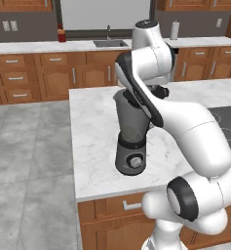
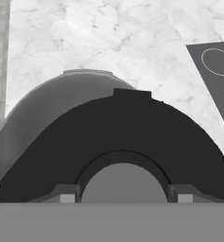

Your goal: Open the blender lid, put the apple in the blender, close the lid, and start the blender.

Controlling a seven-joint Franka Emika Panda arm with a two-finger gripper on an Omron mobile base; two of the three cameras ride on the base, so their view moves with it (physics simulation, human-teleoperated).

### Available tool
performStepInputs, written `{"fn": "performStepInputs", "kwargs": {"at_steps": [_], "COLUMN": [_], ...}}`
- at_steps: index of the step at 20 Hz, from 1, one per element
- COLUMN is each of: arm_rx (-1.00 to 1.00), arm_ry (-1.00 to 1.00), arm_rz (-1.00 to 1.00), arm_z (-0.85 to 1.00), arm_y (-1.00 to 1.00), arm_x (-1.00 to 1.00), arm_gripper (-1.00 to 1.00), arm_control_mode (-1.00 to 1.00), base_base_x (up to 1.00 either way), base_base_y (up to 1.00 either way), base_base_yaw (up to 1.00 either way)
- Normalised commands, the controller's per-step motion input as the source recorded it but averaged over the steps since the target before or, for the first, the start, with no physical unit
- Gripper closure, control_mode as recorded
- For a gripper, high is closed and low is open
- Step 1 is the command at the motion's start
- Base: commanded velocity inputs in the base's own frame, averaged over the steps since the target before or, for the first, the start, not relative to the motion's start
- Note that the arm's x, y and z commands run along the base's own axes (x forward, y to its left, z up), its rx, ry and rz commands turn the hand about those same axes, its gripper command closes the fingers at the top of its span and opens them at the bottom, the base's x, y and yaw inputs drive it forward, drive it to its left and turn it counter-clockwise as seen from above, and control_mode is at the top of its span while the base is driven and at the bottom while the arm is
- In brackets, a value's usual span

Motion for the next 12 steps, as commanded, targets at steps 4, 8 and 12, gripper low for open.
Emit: {"fn": "performStepInputs", "kwargs": {"at_steps": [4, 8, 12], "arm_rx": [0.04, 0.06, 0.00], "arm_ry": [0.03, 0.00, 0.00], "arm_rz": [0.11, 0.14, 0.10], "arm_z": [-0.27, 0.00, 0.02], "arm_y": [0.11, 0.08, 0.31], "arm_x": [0.23, 0.31, 0.28], "arm_gripper": [1.00, 1.00, 1.00], "arm_control_mode": [-1.00, -1.00, -1.00], "base_base_x": [0.00, 0.00, 0.00], "base_base_y": [0.00, 0.00, 0.00], "base_base_yaw": [0.00, 0.00, 0.00]}}
